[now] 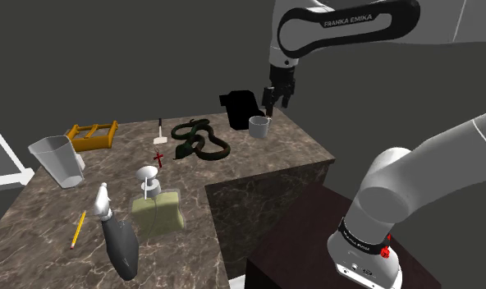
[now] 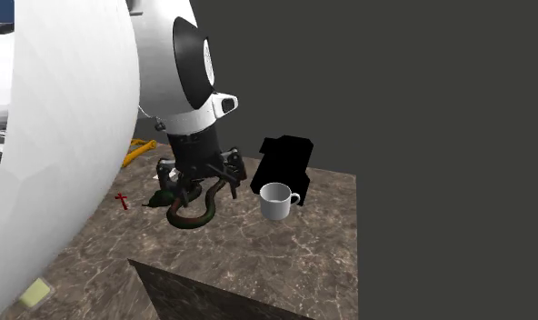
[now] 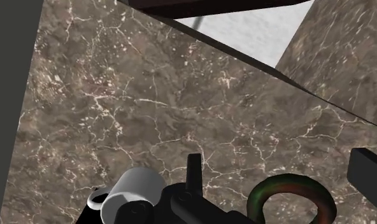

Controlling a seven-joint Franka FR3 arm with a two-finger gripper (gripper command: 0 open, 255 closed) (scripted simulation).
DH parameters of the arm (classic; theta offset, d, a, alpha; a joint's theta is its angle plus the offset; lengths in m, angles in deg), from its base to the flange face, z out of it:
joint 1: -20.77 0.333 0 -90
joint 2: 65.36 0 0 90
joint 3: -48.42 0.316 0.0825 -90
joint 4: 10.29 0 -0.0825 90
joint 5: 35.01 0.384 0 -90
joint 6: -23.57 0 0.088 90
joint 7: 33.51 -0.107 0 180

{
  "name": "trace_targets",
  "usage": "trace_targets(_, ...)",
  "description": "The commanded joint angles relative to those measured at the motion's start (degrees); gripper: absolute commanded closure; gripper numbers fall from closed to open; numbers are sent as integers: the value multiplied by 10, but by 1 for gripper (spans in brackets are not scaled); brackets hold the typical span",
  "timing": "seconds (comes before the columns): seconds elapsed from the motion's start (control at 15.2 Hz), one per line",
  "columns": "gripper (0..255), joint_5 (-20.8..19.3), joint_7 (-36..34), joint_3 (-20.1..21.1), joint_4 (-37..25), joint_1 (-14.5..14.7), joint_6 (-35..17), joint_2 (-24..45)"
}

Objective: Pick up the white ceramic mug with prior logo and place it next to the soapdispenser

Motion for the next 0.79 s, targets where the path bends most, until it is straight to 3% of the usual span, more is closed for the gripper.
trace_targets(0.0, 0, -4, 16, -14, -11, -4, -27, 38)
trace_targets(0.73, 0, 12, 104, -72, -123, -18, -136, 270)
